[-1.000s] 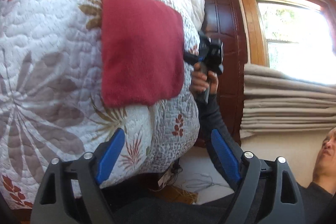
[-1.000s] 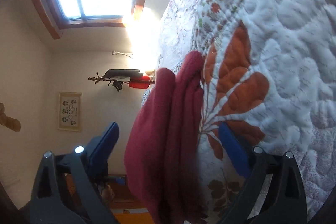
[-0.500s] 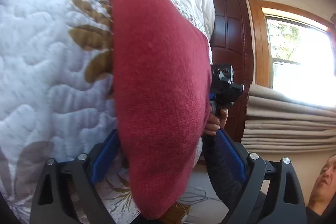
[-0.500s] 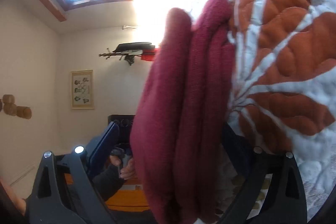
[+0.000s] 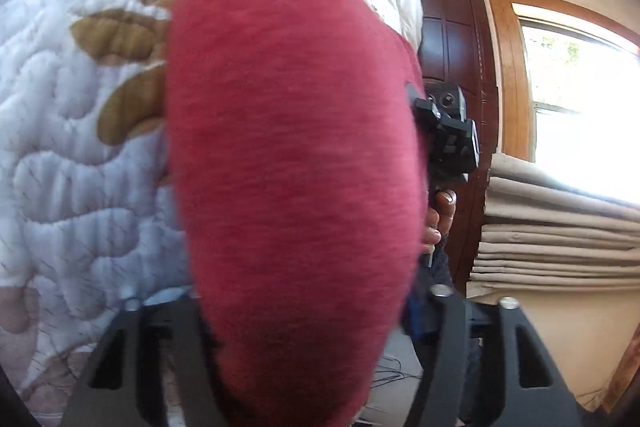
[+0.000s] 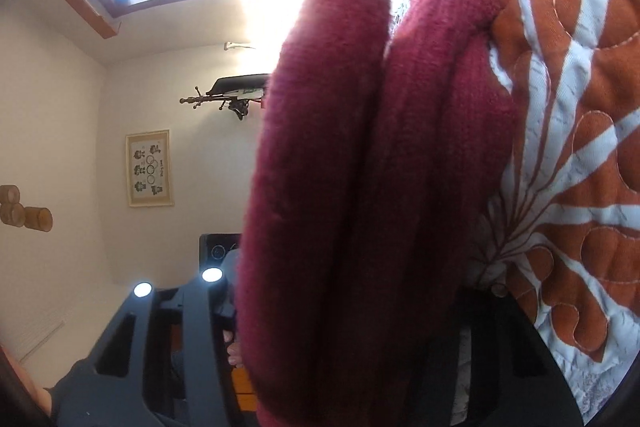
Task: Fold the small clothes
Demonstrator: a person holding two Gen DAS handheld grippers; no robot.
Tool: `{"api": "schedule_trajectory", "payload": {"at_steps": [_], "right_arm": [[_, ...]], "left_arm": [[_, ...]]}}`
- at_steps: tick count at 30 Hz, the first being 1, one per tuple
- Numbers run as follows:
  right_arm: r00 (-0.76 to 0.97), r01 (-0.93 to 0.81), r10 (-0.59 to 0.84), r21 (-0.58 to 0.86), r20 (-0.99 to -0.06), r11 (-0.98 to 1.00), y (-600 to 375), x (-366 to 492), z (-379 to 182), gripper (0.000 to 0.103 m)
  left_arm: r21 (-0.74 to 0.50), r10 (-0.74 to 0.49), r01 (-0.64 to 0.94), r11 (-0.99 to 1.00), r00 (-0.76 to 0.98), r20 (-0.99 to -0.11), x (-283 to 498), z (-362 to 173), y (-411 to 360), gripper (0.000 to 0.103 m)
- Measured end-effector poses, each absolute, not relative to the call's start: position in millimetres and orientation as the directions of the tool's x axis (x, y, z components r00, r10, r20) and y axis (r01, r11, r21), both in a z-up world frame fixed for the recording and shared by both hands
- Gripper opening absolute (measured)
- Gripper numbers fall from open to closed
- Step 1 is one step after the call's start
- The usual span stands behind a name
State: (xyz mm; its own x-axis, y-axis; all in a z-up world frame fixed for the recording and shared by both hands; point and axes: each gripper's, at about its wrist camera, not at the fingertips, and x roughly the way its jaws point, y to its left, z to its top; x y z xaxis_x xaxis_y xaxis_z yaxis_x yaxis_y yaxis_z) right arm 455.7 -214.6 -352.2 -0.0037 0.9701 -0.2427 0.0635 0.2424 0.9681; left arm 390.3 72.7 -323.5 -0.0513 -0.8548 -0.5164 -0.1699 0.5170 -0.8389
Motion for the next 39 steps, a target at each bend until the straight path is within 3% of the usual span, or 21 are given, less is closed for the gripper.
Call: {"api": "schedule_trajectory", "payload": {"at_steps": [6,16,21,24,26,28,29,30,31,32,35,39], "right_arm": [[0.036,0.013,0.951,0.952,-0.308,0.307,-205.7,451.9,-311.6,0.047],[0.039,-0.172,0.960,0.945,-0.277,0.280,-129.8,411.7,-212.2,0.046],[-0.052,-0.257,0.965,0.937,-0.257,0.235,-33.0,386.0,-207.2,0.047],[-0.103,-0.162,0.915,0.915,-0.389,0.371,11.0,379.1,-256.4,0.062],[-0.116,-0.125,0.849,0.856,-0.515,0.502,20.8,373.6,-278.8,0.062],[-0.074,-0.118,0.846,0.847,-0.529,0.519,10.3,368.3,-263.8,0.071],[-0.013,-0.122,0.831,0.826,-0.555,0.550,-3.3,366.4,-248.6,0.082],[0.050,-0.124,0.827,0.818,-0.560,0.562,-17.4,365.7,-233.8,0.083],[0.099,-0.112,0.820,0.813,-0.564,0.572,-32.8,367.6,-220.9,0.083],[0.144,-0.096,0.802,0.799,-0.579,0.594,-45.6,367.9,-209.5,0.082],[0.164,-0.139,0.786,0.775,-0.596,0.617,-53.2,366.0,-191.7,0.070],[0.133,-0.204,0.747,0.719,-0.652,0.664,-13.9,372.4,-197.5,0.063]], "left_arm": [[-0.844,-0.851,-0.111,0.525,-0.036,-0.525,385.8,-298.8,74.7,0.034],[-0.848,-0.850,0.068,0.526,0.055,-0.523,319.4,-209.4,145.5,0.033],[-0.819,-0.817,0.079,0.569,0.168,-0.552,245.9,-203.4,220.7,0.034],[-0.852,-0.838,-0.143,0.504,0.159,-0.522,218.9,-273.5,262.0,0.052],[-0.788,-0.805,-0.313,0.531,0.104,-0.584,204.3,-329.5,275.5,0.058],[-0.830,-0.847,-0.335,0.446,0.141,-0.512,191.3,-341.1,285.3,0.059],[-0.844,-0.852,-0.321,0.429,0.166,-0.496,186.3,-333.6,291.3,0.067],[-0.850,-0.844,-0.298,0.435,0.196,-0.500,182.1,-323.6,298.0,0.074],[-0.853,-0.830,-0.276,0.444,0.233,-0.507,175.2,-312.3,308.1,0.081],[-0.857,-0.821,-0.260,0.444,0.266,-0.506,168.5,-302.2,318.0,0.082],[-0.871,-0.804,-0.230,0.434,0.337,-0.490,152.1,-278.8,344.4,0.083],[-0.883,-0.795,-0.179,0.435,0.383,-0.470,135.6,-264.2,358.2,0.083]]}}
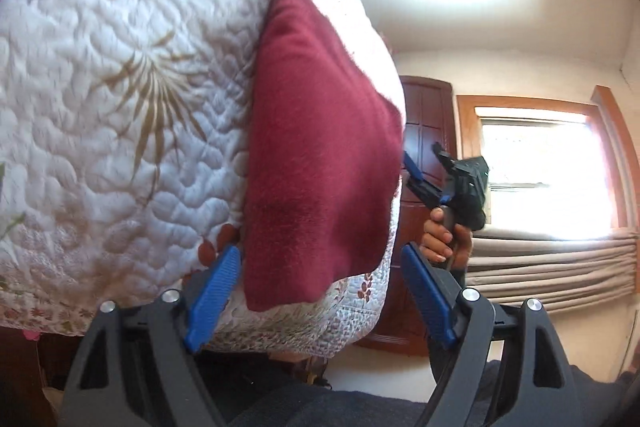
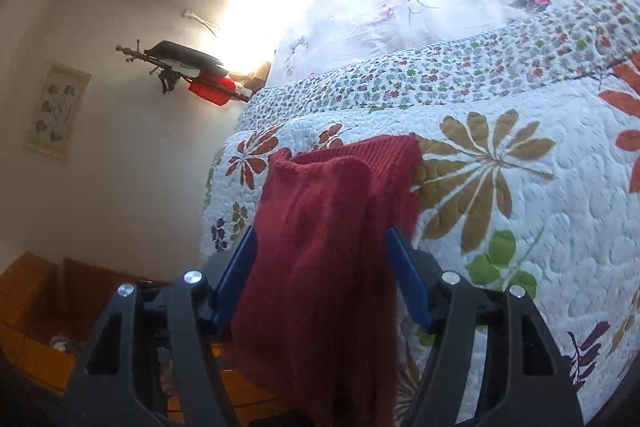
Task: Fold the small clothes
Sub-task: 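Lower the sweater bundle onto the quilt and open the right tool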
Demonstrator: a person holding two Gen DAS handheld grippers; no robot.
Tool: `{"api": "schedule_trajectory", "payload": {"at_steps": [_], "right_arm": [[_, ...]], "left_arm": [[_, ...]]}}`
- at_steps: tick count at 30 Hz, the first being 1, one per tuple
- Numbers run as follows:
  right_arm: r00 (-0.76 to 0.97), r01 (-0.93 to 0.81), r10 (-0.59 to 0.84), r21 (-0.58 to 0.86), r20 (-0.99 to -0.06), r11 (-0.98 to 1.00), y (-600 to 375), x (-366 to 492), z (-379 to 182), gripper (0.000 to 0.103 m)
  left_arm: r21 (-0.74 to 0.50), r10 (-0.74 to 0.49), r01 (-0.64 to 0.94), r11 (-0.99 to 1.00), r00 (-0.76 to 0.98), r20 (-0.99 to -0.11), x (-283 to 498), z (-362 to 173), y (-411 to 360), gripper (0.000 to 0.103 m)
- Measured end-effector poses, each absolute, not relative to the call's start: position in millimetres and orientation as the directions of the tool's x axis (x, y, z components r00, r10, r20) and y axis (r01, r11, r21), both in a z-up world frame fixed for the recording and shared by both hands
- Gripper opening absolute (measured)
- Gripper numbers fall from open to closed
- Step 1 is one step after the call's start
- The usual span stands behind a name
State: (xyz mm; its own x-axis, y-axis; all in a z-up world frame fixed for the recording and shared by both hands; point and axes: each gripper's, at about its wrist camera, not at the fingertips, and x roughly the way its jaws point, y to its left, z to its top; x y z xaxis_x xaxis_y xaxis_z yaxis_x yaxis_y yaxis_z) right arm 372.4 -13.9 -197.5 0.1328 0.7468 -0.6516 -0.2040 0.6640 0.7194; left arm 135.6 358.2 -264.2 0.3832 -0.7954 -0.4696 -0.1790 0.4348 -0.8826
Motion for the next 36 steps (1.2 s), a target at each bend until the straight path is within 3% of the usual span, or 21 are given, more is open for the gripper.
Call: {"api": "schedule_trajectory", "payload": {"at_steps": [1,2,3,7,10,12,14,19,22,24,29,33,36], "right_arm": [[0.122,-0.214,0.734,0.704,-0.668,0.677,-7.1,373.4,-202.1,0.055],[0.102,-0.219,0.727,0.698,-0.679,0.682,2.6,375.0,-210.6,0.014],[0.107,-0.224,0.705,0.674,-0.701,0.704,9.1,377.9,-209.8,0.008],[0.218,-0.182,0.634,0.608,-0.742,0.773,-6.1,384.5,-227.3,0.007],[0.164,-0.098,0.641,0.634,-0.750,0.767,-23.1,385.2,-267.8,0.010],[0.172,-0.145,0.691,0.676,-0.702,0.722,-22.8,374.1,-253.4,0.023],[0.203,-0.180,0.690,0.666,-0.695,0.724,-26.9,361.3,-226.7,0.042],[0.172,-0.315,0.728,0.663,-0.663,0.679,-15.3,307.6,-182.1,0.042],[0.071,-0.351,0.695,0.634,-0.716,0.689,1.3,283.5,-209.8,0.032],[0.067,-0.354,0.636,0.578,-0.769,0.736,0.7,280.4,-236.1,0.000],[0.090,-0.252,0.647,0.611,-0.757,0.750,-30.2,289.0,-239.6,0.000],[0.126,-0.296,0.694,0.641,-0.709,0.708,-35.5,269.5,-197.5,0.025],[0.081,-0.312,0.722,0.671,-0.687,0.673,-23.5,254.3,-198.7,0.029]], "left_arm": [[-0.879,-0.792,-0.174,0.444,0.383,-0.476,131.5,-262.7,359.9,0.083],[-0.880,-0.795,-0.167,0.445,0.379,-0.474,132.3,-260.2,356.0,0.083],[-0.885,-0.803,-0.162,0.436,0.374,-0.464,142.0,-254.5,345.6,0.083],[-0.897,-0.807,-0.097,0.432,0.403,-0.432,143.0,-241.0,340.3,0.083],[-0.906,-0.805,-0.092,0.413,0.428,-0.411,155.1,-235.3,342.6,0.083],[-0.904,-0.802,-0.061,0.423,0.439,-0.405,173.2,-229.4,343.8,0.083],[-0.908,-0.808,-0.018,0.418,0.450,-0.381,196.2,-220.9,343.1,0.083],[-0.897,-0.820,0.017,0.441,0.415,-0.395,261.4,-227.6,333.0,0.083],[-0.843,-0.788,-0.004,0.538,0.353,-0.504,291.7,-253.1,314.5,0.080],[-0.823,-0.781,0.007,0.568,0.321,-0.536,302.8,-267.1,298.7,0.078],[-0.803,-0.770,0.033,0.596,0.309,-0.559,305.4,-254.9,282.2,0.078],[-0.805,-0.781,0.137,0.577,0.379,-0.496,262.7,-196.9,297.0,0.078],[-0.823,-0.805,0.148,0.548,0.362,-0.470,224.1,-187.5,300.1,0.078]]}}
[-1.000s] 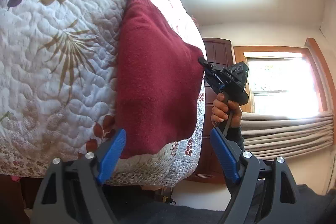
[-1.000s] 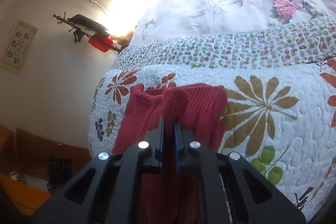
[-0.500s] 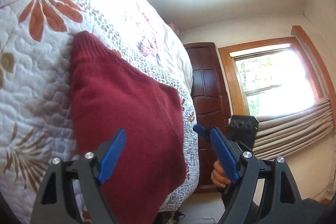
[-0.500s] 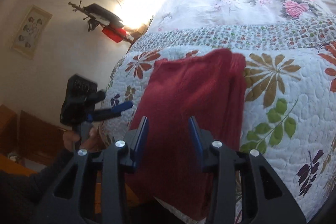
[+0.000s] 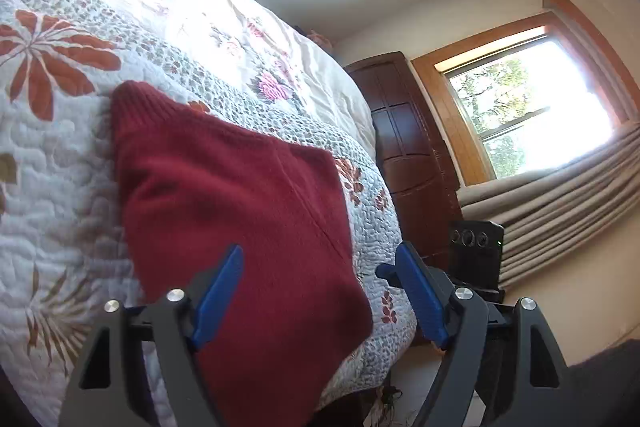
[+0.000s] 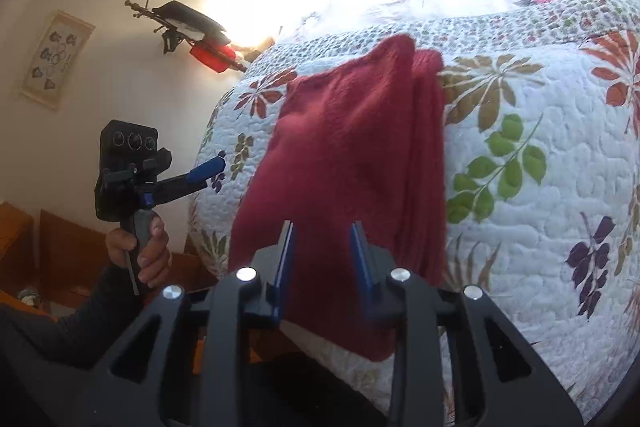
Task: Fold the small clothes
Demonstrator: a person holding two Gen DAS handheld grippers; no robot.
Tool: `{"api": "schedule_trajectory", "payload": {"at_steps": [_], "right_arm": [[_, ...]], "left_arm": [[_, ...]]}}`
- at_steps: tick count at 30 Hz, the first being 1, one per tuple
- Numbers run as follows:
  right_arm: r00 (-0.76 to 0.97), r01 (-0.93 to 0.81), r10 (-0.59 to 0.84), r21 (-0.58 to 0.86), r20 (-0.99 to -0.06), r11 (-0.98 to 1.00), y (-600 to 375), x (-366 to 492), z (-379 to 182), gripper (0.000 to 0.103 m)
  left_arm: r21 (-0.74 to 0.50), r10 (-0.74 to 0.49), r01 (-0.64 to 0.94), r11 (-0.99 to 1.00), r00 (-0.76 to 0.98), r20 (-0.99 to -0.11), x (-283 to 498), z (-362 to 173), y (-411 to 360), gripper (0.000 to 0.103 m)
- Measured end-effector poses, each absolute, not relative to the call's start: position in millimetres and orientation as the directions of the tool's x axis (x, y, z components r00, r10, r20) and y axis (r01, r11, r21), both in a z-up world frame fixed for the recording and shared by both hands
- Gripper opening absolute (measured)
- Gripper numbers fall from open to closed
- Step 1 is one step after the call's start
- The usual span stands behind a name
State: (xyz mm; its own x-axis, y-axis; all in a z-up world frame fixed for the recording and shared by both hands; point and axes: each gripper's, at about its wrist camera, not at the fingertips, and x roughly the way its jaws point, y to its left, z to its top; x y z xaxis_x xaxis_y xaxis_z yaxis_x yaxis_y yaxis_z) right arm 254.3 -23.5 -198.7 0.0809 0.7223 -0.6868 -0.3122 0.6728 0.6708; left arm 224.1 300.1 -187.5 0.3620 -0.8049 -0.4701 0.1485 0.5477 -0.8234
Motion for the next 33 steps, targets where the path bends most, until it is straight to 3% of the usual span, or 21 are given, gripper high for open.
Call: {"api": "schedule_trajectory", "payload": {"at_steps": [2,4,6,10,15,17,19,20,25,27,30,33], "right_arm": [[0.060,-0.308,0.661,0.616,-0.748,0.725,-14.3,250.3,-219.0,0.023],[0.046,-0.281,0.601,0.567,-0.798,0.774,-14.9,252.0,-245.0,0.001],[0.055,-0.239,0.588,0.561,-0.807,0.793,-24.5,254.0,-257.9,0.000],[0.076,-0.217,0.598,0.572,-0.798,0.791,-33.2,247.8,-243.9,0.000],[0.113,-0.249,0.659,0.621,-0.743,0.743,-29.2,220.9,-215.6,0.019],[0.078,-0.258,0.637,0.602,-0.767,0.756,-20.9,213.5,-226.7,0.019],[0.044,-0.231,0.585,0.562,-0.810,0.794,-19.4,212.4,-250.1,0.012],[0.042,-0.209,0.558,0.539,-0.829,0.816,-23.9,214.4,-261.6,0.000],[0.092,-0.118,0.554,0.544,-0.827,0.831,-45.7,215.8,-256.4,0.000],[0.135,-0.119,0.535,0.523,-0.834,0.844,-46.5,209.6,-239.8,0.017],[0.165,-0.145,0.581,0.563,-0.797,0.814,-29.4,198.3,-216.8,0.021],[0.161,-0.192,0.595,0.566,-0.788,0.802,7.6,197.3,-214.1,0.033]], "left_arm": [[-0.833,-0.813,0.099,0.545,0.306,-0.496,214.3,-214.0,292.6,0.073],[-0.832,-0.811,0.062,0.552,0.270,-0.518,211.8,-244.7,283.7,0.064],[-0.840,-0.812,0.039,0.541,0.281,-0.511,212.0,-260.6,279.7,0.059],[-0.831,-0.803,0.071,0.552,0.313,-0.507,204.0,-240.4,279.4,0.059],[-0.857,-0.842,0.129,0.499,0.309,-0.443,165.8,-219.3,289.6,0.059],[-0.857,-0.851,0.123,0.501,0.247,-0.462,155.1,-234.8,278.7,0.059],[-0.841,-0.845,0.117,0.529,0.160,-0.510,149.9,-261.7,259.3,0.058],[-0.834,-0.840,0.110,0.541,0.118,-0.529,148.4,-275.3,250.3,0.057],[-0.838,-0.851,0.146,0.525,0.056,-0.523,132.8,-272.3,235.5,0.059],[-0.850,-0.865,0.160,0.501,0.062,-0.498,120.5,-259.9,245.1,0.062],[-0.884,-0.895,0.145,0.444,0.109,-0.432,113.0,-243.6,267.4,0.068],[-0.898,-0.900,0.128,0.421,0.184,-0.395,113.6,-234.7,284.7,0.080]]}}
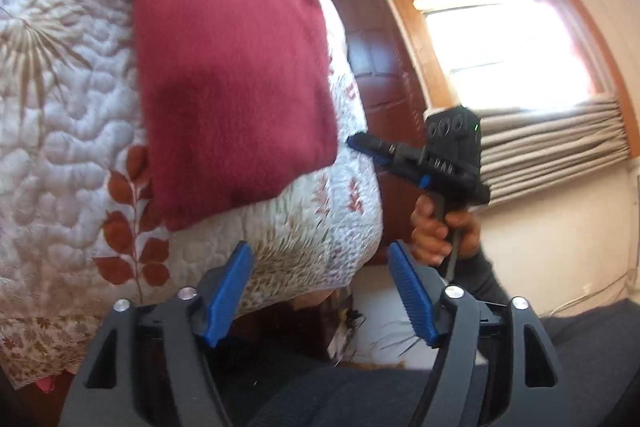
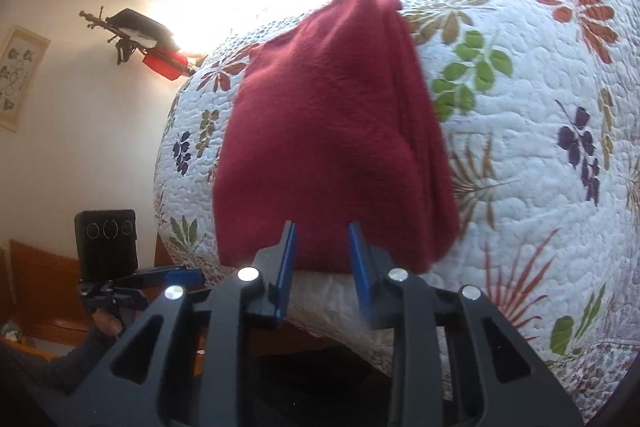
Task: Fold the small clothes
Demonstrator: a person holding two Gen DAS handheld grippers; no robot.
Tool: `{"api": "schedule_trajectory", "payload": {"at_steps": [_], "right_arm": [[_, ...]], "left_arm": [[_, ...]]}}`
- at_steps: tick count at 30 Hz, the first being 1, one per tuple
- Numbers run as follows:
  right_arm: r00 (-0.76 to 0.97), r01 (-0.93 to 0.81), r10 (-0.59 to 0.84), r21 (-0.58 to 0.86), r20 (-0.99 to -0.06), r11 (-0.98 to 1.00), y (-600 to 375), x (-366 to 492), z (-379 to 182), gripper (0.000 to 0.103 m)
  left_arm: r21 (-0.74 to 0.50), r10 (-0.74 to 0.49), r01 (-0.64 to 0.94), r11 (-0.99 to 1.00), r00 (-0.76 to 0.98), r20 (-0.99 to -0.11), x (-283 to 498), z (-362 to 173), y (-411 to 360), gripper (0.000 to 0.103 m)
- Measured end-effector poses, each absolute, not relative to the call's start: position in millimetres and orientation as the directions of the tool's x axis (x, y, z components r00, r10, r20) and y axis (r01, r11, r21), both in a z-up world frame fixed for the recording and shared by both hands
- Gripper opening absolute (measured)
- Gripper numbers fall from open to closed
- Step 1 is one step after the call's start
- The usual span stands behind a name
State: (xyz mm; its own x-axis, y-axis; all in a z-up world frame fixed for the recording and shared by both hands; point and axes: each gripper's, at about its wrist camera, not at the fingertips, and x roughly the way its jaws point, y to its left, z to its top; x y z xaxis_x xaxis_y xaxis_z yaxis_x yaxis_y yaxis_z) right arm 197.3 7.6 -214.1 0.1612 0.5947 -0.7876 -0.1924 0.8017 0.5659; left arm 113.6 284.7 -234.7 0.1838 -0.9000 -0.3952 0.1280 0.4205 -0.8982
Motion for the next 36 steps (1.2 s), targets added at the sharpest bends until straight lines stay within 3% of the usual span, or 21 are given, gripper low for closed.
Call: {"api": "schedule_trajectory", "payload": {"at_steps": [3,5,8,9,10,12,16,17,18,20,23,26,28,30,32,34,36], "right_arm": [[0.150,-0.180,0.584,0.558,-0.798,0.810,26.1,202.8,-227.7,0.035],[0.150,-0.138,0.565,0.549,-0.811,0.824,20.1,204.5,-242.0,0.036],[0.143,-0.070,0.589,0.585,-0.796,0.808,-8.8,195.1,-252.3,0.022],[0.150,-0.056,0.599,0.599,-0.786,0.799,-20.4,192.3,-251.7,0.022],[0.163,-0.050,0.589,0.590,-0.791,0.806,-30.3,188.2,-250.2,0.026],[0.208,-0.034,0.548,0.554,-0.810,0.832,-55.5,180.4,-241.1,0.053],[0.271,-0.028,0.531,0.545,-0.803,0.838,-88.7,158.6,-219.8,0.055],[0.286,-0.034,0.506,0.519,-0.814,0.854,-93.8,151.6,-211.5,0.060],[0.303,-0.039,0.463,0.474,-0.833,0.880,-95.5,142.5,-201.0,0.074],[0.348,-0.055,0.352,0.356,-0.869,0.933,-95.6,123.4,-176.5,0.085],[0.475,-0.128,0.157,0.109,-0.866,0.986,-89.1,83.9,-121.0,0.091],[0.681,-0.168,0.074,-0.058,-0.729,0.984,-66.2,37.7,-38.4,0.100],[0.788,-0.164,0.090,-0.066,-0.609,0.984,-58.7,1.6,13.2,0.100],[0.812,-0.177,0.163,0.030,-0.560,0.984,-60.7,-24.6,39.0,0.100],[0.733,-0.204,0.253,0.150,-0.632,0.967,-63.6,-28.2,29.0,0.100],[0.607,-0.208,0.254,0.157,-0.753,0.965,-52.2,-23.4,-3.7,0.100],[0.552,-0.219,0.227,0.124,-0.802,0.968,-39.7,-33.5,-20.6,0.099]], "left_arm": [[-0.881,-0.854,0.050,0.471,0.277,-0.441,119.2,-231.9,300.0,0.085],[-0.896,-0.844,-0.010,0.445,0.330,-0.423,118.7,-235.0,313.3,0.091],[-0.862,-0.787,-0.075,0.501,0.374,-0.490,110.1,-240.8,322.1,0.092],[-0.852,-0.769,-0.094,0.516,0.387,-0.508,104.2,-240.0,323.5,0.092],[-0.840,-0.751,-0.119,0.529,0.396,-0.529,97.1,-239.3,324.7,0.092],[-0.812,-0.711,-0.164,0.561,0.407,-0.573,83.8,-239.3,332.3,0.096],[-0.703,-0.569,-0.198,0.683,0.458,-0.683,50.7,-218.3,326.4,0.099],[-0.666,-0.523,-0.189,0.722,0.481,-0.703,41.5,-207.3,321.3,0.099],[-0.620,-0.471,-0.181,0.764,0.500,-0.727,32.2,-197.1,316.4,0.099],[-0.490,-0.343,-0.163,0.857,0.529,-0.776,15.1,-166.5,300.7,0.099],[-0.354,-0.225,-0.136,0.925,0.554,-0.801,-4.5,-115.8,273.8,0.099],[-0.286,-0.164,-0.095,0.953,0.634,-0.756,-29.0,-43.3,250.8,0.099],[-0.265,-0.149,-0.059,0.963,0.700,-0.698,-51.2,6.0,234.6,0.099],[-0.247,-0.158,-0.010,0.969,0.745,-0.649,-69.6,35.1,221.4,0.099],[-0.184,-0.145,0.032,0.982,0.752,-0.643,-80.5,37.0,211.3,0.099],[-0.091,-0.034,-0.057,0.994,0.642,-0.766,-71.4,4.4,205.5,0.099],[-0.103,-0.030,-0.117,0.988,0.506,-0.862,-71.6,-24.1,205.9,0.099]]}}
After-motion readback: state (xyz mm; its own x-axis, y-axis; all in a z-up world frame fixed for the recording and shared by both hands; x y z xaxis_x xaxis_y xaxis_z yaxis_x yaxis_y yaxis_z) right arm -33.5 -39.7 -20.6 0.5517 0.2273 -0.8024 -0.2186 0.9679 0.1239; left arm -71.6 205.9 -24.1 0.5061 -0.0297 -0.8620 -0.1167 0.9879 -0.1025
